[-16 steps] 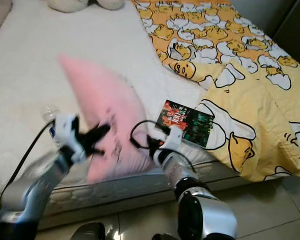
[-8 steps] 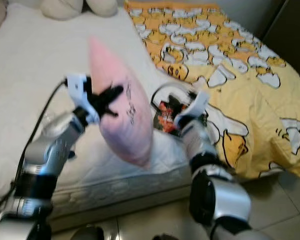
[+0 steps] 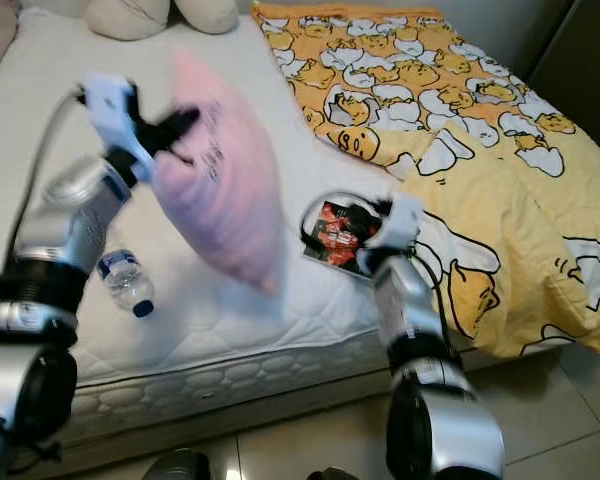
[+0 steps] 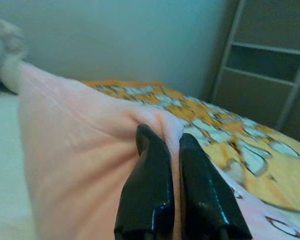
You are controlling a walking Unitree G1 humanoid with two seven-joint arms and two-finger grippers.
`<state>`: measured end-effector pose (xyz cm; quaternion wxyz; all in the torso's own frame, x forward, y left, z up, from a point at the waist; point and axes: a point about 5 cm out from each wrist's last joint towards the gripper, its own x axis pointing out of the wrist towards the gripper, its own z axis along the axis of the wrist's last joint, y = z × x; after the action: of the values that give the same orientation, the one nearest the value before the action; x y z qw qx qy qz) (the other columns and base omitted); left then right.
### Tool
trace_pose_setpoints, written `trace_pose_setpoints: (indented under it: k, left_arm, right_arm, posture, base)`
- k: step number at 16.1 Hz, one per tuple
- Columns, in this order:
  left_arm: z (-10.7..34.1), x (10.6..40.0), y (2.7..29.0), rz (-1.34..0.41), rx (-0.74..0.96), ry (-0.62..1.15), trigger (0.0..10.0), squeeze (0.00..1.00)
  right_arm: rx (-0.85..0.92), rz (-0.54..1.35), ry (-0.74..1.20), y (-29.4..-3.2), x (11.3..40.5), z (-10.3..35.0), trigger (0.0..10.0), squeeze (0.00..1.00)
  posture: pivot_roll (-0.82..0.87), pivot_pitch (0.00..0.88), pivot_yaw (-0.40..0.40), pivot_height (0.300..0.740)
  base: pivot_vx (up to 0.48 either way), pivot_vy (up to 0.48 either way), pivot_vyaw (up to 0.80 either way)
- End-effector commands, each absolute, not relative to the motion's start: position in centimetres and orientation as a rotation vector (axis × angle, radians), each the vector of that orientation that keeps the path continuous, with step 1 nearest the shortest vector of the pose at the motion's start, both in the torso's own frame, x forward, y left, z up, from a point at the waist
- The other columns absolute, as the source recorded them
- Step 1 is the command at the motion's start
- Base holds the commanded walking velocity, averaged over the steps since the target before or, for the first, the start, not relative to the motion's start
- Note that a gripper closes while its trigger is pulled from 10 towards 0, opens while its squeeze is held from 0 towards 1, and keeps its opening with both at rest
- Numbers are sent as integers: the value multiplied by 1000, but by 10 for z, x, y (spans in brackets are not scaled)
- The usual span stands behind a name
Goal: Clean up the room
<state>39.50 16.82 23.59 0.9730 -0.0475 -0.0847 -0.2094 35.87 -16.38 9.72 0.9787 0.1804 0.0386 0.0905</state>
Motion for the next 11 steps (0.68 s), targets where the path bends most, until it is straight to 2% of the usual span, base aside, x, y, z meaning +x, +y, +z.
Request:
trace_pose_setpoints:
  k: [1,3,7,11]
  left_arm:
    - [254,399,173,-385,-90,-244,0,0]
    - [265,403,179,-351,-89,-281,0,0]
    - [281,407,191,-311,-71,-318,0,0]
    - [289,408,211,-280,-46,-326,0,0]
  right_arm:
    - [331,163,-1,-169,361,112,10000,0]
    - [317,130,-21,-176,358,114,10000,0]
    - [273,122,-65,-185,361,132,10000,0]
    - [292,410,-26,-150,351,137,10000,0]
  posture:
    - [-20,0,-6,740]
    - [-31,0,-3,740]
    - [-31,0,-13,740]
    - [-20,0,-32,740]
  base:
    - [0,0,0]
    - [0,172,0]
    - [0,472,614]
    - [0,480,0]
